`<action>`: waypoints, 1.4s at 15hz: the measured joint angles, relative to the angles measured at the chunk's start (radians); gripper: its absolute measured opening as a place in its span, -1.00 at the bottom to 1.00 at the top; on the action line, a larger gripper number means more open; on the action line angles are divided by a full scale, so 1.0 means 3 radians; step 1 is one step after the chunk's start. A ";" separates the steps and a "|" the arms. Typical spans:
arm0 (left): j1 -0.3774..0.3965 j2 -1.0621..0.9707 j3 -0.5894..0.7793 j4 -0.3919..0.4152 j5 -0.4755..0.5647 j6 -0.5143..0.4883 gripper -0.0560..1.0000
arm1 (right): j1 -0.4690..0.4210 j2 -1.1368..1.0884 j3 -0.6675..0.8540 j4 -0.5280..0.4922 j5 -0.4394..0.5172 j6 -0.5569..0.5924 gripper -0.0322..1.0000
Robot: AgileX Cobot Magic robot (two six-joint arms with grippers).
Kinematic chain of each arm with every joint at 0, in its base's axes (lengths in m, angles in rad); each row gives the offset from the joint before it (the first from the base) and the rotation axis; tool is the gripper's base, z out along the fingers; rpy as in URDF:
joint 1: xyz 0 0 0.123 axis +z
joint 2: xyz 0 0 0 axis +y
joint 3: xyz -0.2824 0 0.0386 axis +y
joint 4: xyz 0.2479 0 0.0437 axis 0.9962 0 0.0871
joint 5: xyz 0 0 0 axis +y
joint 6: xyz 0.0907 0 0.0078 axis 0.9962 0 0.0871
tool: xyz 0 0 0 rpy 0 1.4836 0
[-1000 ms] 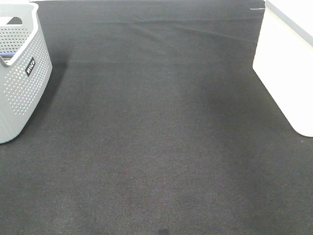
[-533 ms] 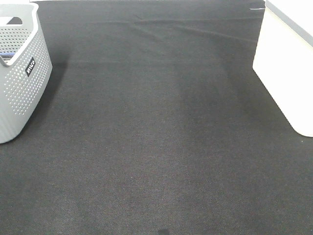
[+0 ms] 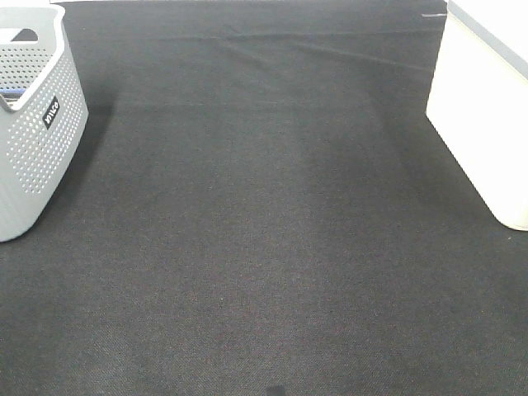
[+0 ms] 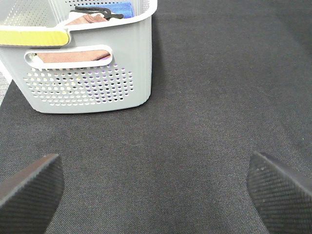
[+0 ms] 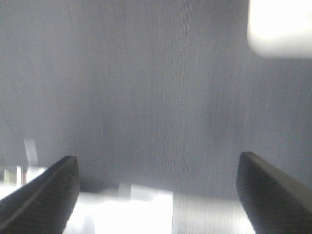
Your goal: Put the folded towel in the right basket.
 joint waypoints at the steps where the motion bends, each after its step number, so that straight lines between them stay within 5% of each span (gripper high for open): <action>1: 0.0000 0.0000 0.0000 0.0000 0.0000 0.0000 0.94 | 0.0000 -0.0350 0.0430 0.0000 0.0000 0.0000 0.66; 8: 0.0000 0.0000 0.0000 0.0000 0.0000 0.0000 0.94 | 0.0000 -0.2030 0.1610 0.0000 -0.0317 -0.0177 0.66; 21: 0.0000 0.0000 0.0000 0.0000 0.0000 0.0000 0.94 | 0.0000 -0.2693 0.1717 0.0003 -0.0503 -0.0217 0.66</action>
